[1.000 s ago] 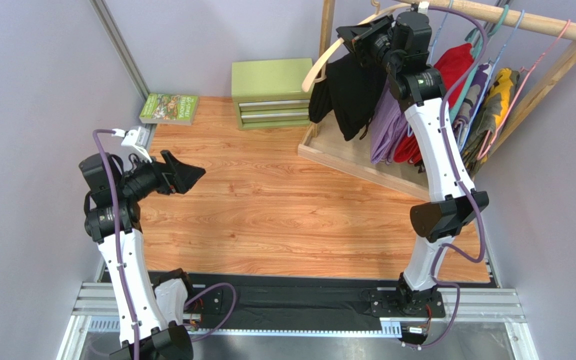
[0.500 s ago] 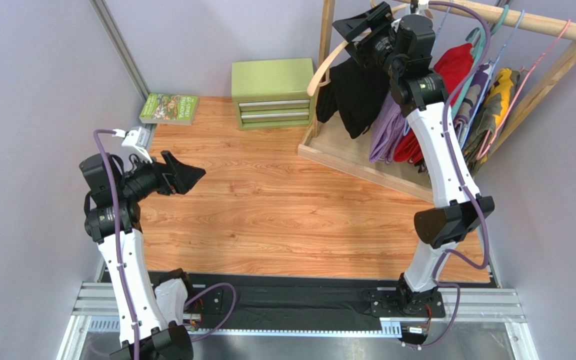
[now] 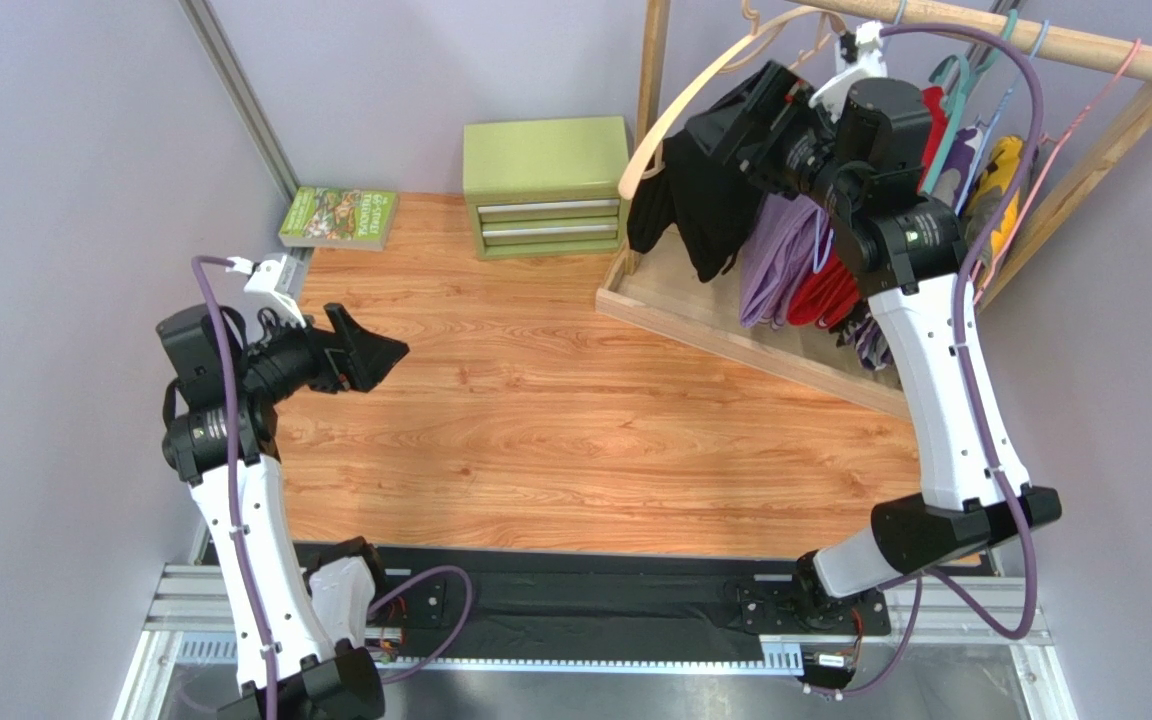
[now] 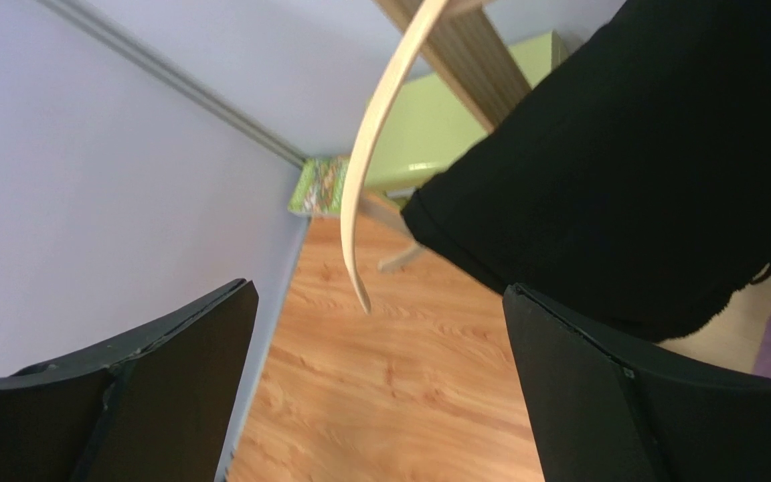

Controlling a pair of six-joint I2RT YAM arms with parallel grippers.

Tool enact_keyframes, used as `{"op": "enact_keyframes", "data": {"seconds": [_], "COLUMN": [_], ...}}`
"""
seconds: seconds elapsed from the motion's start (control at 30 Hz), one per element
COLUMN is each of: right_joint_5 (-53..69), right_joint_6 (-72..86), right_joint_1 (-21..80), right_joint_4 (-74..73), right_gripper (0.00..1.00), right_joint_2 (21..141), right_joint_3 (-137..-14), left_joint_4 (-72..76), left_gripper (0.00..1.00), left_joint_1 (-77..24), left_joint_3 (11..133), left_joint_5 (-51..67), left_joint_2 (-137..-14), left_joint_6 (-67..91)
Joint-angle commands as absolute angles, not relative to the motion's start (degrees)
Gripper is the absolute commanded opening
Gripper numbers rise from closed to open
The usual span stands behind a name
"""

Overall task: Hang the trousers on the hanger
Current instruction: Hang the hanger with trousers onto the clothesline

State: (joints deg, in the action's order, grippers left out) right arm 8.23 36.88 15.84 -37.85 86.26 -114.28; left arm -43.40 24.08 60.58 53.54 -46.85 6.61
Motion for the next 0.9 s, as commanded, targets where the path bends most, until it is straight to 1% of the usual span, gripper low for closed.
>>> {"op": "enact_keyframes", "data": {"seconds": [0.0, 0.07, 0.1, 0.13, 0.2, 0.3, 0.33, 0.37, 0.43, 0.47, 0.57, 0.73, 0.87], "right_joint_5": [21.6, 26.5, 28.8, 29.9, 30.2, 30.2, 30.1, 30.1, 29.8, 30.2, 29.5, 27.4, 27.7], "right_joint_6": [22.6, 15.4, 13.1, 10.7, 4.8, -1.8, -2.8, -3.6, -5.2, -6.3, -7.8, -9.2, -9.5], "right_joint_1": [15.9, 15.9, 15.9, 16.0, 15.9, 15.9, 15.9, 15.9, 15.9, 15.9, 16.0, 16.0, 15.9], "right_joint_4": [-41.2, -43.1, -43.8, -44.5, -47.1, -49.4, -49.5, -49.8, -49.6, -49.6, -48.1, -45.4, -44.8], "right_gripper": [1.00, 1.00, 1.00, 1.00, 1.00, 1.00, 1.00, 1.00, 1.00, 1.00, 1.00, 1.00, 1.00], "right_joint_2": [80.2, 77.2, 73.4, 71.6, 68.3, 62.4, 59.8, 58.6, 55.3, 54.3, 50.5, 47.3, 46.8], "right_joint_3": [-108.3, -104.0, -101.8, -96.6, -92.0, -83.3, -78.5, -76.2, -71.1, -66.9, -58.9, -51.5, -49.9], "left_joint_4": [-54.3, -60.7, -62.7, -64.1, -67.1, -67.1, -66.8, -66.2, -65.3, -63.7, -61.4, -57.7, -55.6], "left_gripper": [0.99, 1.00, 1.00, 1.00, 1.00, 1.00, 1.00, 1.00, 0.99, 1.00, 1.00, 1.00, 0.99], "left_joint_1": [23.8, 23.3, 22.2, 21.4, 18.0, 10.9, 9.0, 5.2, 1.3, -2.1, -6.0, -7.9, -8.3], "left_joint_3": [68.2, 72.4, 73.8, 75.5, 76.3, 75.2, 74.1, 73.6, 71.8, 71.1, 67.8, 61.0, 58.4], "left_joint_5": [51.5, 50.2, 49.2, 47.7, 43.4, 37.7, 35.4, 34.4, 31.1, 30.1, 28.3, 28.2, 26.4], "left_joint_2": [-51.4, -54.4, -55.2, -55.9, -57.1, -57.5, -57.7, -58.2, -58.6, -58.9, -59.2, -57.6, -55.5], "left_joint_6": [-6.0, -12.2, -14.0, -15.5, -19.1, -19.5, -19.3, -19.1, -17.8, -16.9, -14.7, -12.0, -10.2]}}
